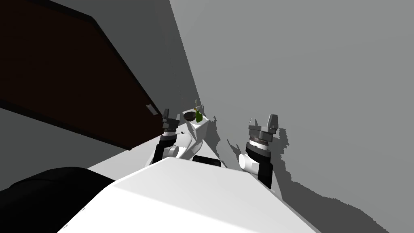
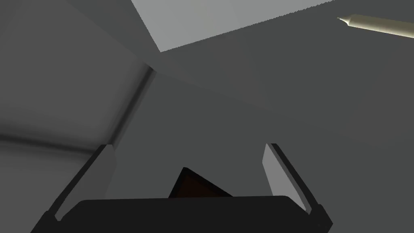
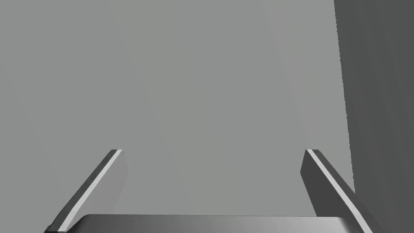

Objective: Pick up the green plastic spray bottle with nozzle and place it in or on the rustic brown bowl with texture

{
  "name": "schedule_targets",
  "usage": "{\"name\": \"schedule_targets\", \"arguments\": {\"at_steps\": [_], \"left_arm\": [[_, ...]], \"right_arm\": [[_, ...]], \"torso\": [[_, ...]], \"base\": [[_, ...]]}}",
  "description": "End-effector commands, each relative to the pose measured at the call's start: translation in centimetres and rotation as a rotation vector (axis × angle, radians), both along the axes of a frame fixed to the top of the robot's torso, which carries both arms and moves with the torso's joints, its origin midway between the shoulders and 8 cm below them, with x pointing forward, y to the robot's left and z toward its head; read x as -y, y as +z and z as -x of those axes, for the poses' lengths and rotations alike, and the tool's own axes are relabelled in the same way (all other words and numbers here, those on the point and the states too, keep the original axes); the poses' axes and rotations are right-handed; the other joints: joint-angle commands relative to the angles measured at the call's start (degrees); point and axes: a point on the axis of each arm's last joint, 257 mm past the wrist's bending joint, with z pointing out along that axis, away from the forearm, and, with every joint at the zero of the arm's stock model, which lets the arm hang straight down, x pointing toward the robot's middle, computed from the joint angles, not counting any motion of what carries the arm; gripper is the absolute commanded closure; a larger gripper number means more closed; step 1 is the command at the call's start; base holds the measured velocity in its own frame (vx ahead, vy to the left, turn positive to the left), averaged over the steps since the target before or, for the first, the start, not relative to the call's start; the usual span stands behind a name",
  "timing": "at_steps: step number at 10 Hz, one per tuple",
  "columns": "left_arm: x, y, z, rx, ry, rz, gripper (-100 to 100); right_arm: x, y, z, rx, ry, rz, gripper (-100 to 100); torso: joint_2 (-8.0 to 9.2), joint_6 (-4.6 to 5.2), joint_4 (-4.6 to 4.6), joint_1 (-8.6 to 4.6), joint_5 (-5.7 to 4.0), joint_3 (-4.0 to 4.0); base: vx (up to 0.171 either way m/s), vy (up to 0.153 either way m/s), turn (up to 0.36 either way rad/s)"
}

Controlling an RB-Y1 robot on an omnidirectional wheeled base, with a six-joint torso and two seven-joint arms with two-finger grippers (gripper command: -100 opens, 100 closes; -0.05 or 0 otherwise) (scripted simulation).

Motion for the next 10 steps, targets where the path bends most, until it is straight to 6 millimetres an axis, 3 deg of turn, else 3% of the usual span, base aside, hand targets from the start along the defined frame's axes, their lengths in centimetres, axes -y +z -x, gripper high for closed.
{"name": "schedule_targets", "arguments": {"at_steps": [1, 10], "left_arm": [[0.7, -0.2, -0.6, -0.009, -0.023, -0.046, -100], [4.7, -2.1, -5.8, -0.05, -0.117, -0.332, -100]], "right_arm": [[0.0, 0.0, 0.0, 0.0, 0.0, 0.0, 0], [0.0, 0.0, 0.0, 0.0, 0.0, 0.0, 0]], "torso": [[0.0, 0.0, 0.0, 0.0, 0.0, 0.0], [0.15, 0.0, 0.03, 0.1, 0.03, 0.09]], "base": [[-0.01, 0.007, 0.008], [-0.033, 0.02, 0.027]]}}
